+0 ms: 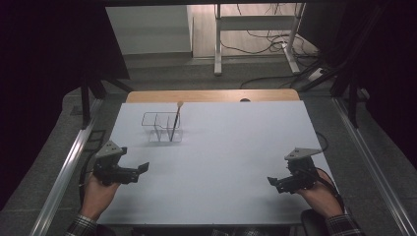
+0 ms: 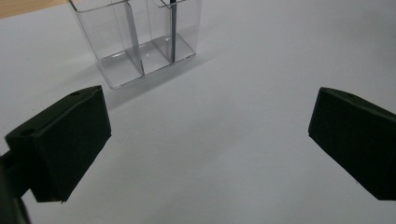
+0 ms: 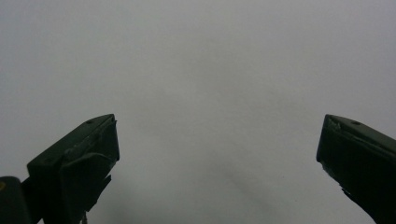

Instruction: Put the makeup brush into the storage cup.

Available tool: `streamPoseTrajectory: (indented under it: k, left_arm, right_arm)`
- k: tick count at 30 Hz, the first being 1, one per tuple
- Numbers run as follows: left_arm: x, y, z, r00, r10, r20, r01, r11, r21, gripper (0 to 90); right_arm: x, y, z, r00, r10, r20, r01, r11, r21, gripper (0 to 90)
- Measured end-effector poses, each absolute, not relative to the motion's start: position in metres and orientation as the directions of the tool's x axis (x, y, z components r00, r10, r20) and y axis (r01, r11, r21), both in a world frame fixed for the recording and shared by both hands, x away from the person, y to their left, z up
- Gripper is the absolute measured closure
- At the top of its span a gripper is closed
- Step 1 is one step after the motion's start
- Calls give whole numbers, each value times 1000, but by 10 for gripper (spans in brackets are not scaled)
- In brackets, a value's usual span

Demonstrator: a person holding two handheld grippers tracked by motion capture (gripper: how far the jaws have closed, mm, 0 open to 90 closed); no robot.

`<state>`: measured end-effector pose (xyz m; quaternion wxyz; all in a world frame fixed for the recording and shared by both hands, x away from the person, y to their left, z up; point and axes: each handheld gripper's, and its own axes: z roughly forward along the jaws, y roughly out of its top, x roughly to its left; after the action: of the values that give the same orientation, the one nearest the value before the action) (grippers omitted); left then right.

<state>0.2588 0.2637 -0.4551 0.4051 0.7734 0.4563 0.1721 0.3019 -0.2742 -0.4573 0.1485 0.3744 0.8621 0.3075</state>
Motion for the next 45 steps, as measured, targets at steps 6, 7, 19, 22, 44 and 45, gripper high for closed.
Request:
streamPoseTrajectory:
  k: [6, 7, 19, 22, 44, 45]
  left_arm:
    - [253, 267, -456, 519, 849, -94, 569, -262, 780, 0]
    - [252, 267, -456, 519, 850, -94, 570, -262, 779, 0]
    - [241, 275, -458, 506, 858, -94, 577, -256, 776, 0]
    - [237, 278, -458, 500, 861, -93, 578, -252, 776, 0]
    - [214, 296, -463, 462, 882, -93, 607, -237, 759, 0]
    - [213, 296, -464, 460, 883, -94, 608, -236, 758, 0]
  right_arm:
    - [302, -274, -457, -673, 739, -23, 556, 526, 644, 0]
    - [302, -274, -457, -673, 739, -23, 556, 526, 644, 0]
    - [302, -274, -457, -673, 739, -24, 557, 527, 642, 0]
    - [302, -274, -457, -673, 739, -24, 557, 528, 641, 0]
    - [302, -275, -458, -671, 741, -29, 559, 531, 637, 0]
    - [302, -275, -458, -671, 741, -29, 560, 531, 636, 0]
